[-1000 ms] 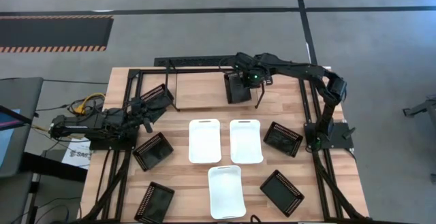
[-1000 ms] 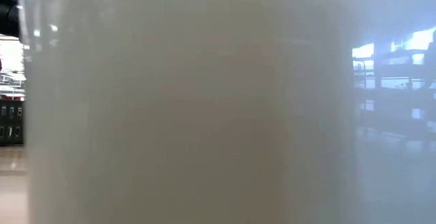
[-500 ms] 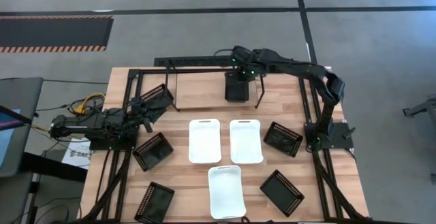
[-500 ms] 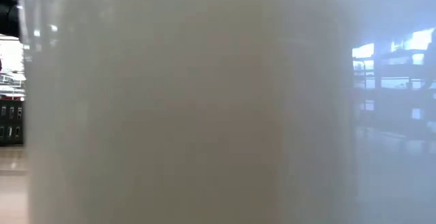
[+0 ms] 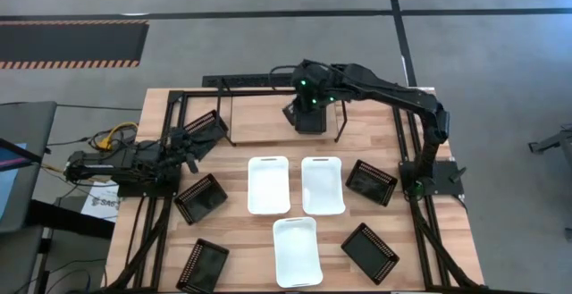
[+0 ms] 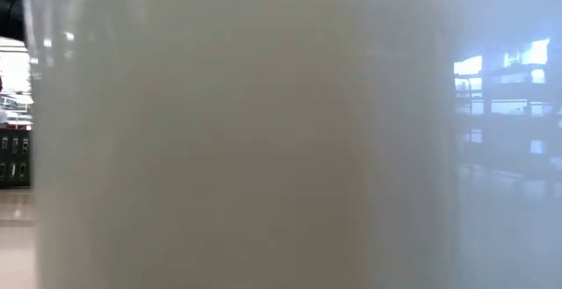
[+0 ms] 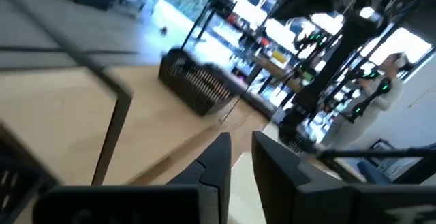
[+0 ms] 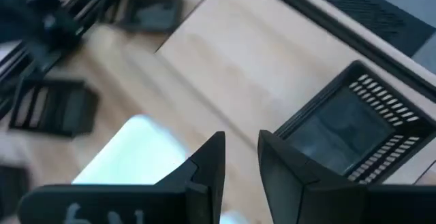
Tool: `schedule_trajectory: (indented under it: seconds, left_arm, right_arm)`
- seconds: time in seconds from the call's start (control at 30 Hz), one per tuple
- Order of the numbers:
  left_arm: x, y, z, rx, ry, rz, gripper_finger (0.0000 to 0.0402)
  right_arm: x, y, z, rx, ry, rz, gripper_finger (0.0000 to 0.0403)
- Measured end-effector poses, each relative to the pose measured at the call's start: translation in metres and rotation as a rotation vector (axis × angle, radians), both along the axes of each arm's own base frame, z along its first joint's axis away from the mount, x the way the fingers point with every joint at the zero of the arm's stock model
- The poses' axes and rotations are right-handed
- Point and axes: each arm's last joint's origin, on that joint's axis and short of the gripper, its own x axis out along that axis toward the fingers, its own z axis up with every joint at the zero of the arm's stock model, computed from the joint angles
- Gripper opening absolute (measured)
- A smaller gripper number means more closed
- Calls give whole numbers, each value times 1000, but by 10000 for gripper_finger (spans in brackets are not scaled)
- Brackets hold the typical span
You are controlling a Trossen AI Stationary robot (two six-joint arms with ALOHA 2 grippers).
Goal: Stack baskets on shelf by color
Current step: Put the black bin on the shelf
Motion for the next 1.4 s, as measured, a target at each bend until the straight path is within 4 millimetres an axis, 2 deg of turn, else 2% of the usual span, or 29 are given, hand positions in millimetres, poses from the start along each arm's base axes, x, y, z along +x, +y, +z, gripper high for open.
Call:
schedule_trajectory:
  seconds: [0.13,0.27,0.4,0.57,0.7,0.83,0.93,1.03,1.2,1.4]
  left_arm:
    - [-9,0,29,78,-50,-1,6]
    - [-19,2,59,144,-20,35,2]
    - [-20,5,78,159,249,143,0]
    - [0,6,93,109,587,254,0]
    - [21,7,99,47,810,366,0]
    - [33,10,101,-22,1017,481,0]
    - [39,12,100,-78,1124,535,0]
    - [47,16,96,-130,1153,565,0]
    - [53,20,90,-223,1199,496,12]
    - [59,13,84,-271,1262,254,72]
  right_arm:
    - [-6,24,18,3,21,63,107]
    - [-13,41,33,3,27,104,107]
    - [-22,51,45,0,32,126,107]
    - [-31,55,61,-26,3,158,107]
    - [-36,54,72,-83,-44,209,107]
    - [-50,53,84,-109,-76,219,107]
    - [-62,55,94,-147,-107,245,107]
    - [-78,59,106,-176,-146,269,107]
    - [-103,68,123,-217,-202,314,107]
    - [-134,77,139,-250,-265,348,107]
